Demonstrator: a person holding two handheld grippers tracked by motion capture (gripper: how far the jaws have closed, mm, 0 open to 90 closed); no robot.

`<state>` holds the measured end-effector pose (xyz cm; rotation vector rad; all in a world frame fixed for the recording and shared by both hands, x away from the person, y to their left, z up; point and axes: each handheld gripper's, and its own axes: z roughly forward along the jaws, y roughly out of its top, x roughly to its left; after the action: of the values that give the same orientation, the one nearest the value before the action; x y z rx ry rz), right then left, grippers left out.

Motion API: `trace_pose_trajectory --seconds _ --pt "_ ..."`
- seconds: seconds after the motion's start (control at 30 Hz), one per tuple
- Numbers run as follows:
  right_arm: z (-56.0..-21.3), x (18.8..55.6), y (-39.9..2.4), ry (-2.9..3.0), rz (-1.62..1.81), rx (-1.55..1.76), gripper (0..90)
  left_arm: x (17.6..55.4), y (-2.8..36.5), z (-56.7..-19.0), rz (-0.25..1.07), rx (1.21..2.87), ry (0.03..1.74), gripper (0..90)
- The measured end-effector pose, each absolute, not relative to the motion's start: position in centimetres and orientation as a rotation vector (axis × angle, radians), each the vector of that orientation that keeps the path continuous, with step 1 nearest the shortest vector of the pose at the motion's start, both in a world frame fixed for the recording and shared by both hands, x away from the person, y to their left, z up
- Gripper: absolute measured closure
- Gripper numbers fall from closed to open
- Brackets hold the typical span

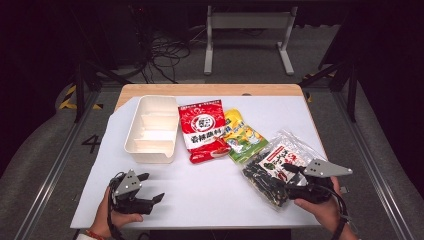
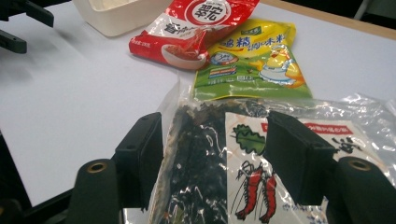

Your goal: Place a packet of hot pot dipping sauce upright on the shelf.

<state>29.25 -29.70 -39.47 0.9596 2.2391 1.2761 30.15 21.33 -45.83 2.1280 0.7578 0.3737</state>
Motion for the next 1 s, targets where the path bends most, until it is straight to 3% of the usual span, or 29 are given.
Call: trace_pose_trajectory --seconds 1.0 --pt "-38.7 33.0 -26.2 2.247 1.256 0.935 37.7 30.5 21.1 -45.6 0.384 2.133 0.704 17.1"
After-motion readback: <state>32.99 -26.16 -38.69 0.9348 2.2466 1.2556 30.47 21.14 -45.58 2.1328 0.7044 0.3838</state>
